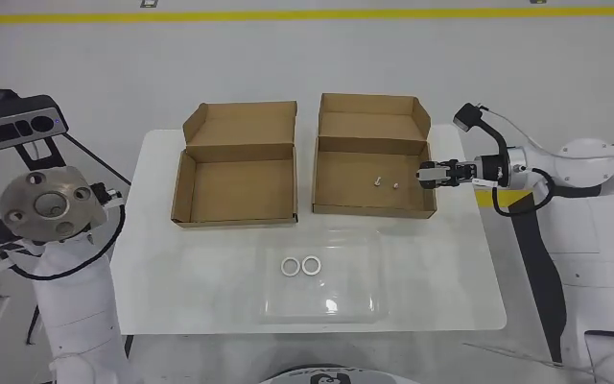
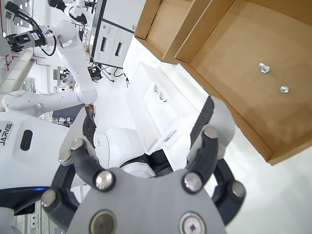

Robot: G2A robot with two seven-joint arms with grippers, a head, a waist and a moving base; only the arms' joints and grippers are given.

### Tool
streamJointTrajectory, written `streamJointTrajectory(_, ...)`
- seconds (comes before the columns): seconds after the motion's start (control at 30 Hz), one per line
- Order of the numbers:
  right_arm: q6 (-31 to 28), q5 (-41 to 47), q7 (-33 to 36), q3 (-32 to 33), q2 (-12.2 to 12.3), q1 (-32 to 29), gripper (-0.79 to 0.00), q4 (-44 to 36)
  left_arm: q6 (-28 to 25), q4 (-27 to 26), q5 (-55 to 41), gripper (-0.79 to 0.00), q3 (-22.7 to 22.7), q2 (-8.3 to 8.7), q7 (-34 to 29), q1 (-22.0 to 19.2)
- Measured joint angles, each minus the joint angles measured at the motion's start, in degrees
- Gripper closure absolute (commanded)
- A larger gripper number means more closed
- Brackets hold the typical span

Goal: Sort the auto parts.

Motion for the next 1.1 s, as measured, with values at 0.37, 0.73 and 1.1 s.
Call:
streamJointTrajectory(0.37, 0.0, 0.0, 0.0, 0.0, 0.0, 0.0, -0.785, 0.0, 0.0, 0.0, 0.0, 0.0, 0.0, 0.0, 0.0, 0.0)
streamJointTrajectory(0.73, 0.0, 0.0, 0.0, 0.0, 0.0, 0.0, -0.785, 0.0, 0.0, 0.0, 0.0, 0.0, 0.0, 0.0, 0.0, 0.0)
streamJointTrajectory(1.1, 0.0, 0.0, 0.0, 0.0, 0.0, 0.0, -0.785, 0.0, -1.5, 0.5, 7.0, 0.0, 0.2, 0.35, 3.7, 0.4)
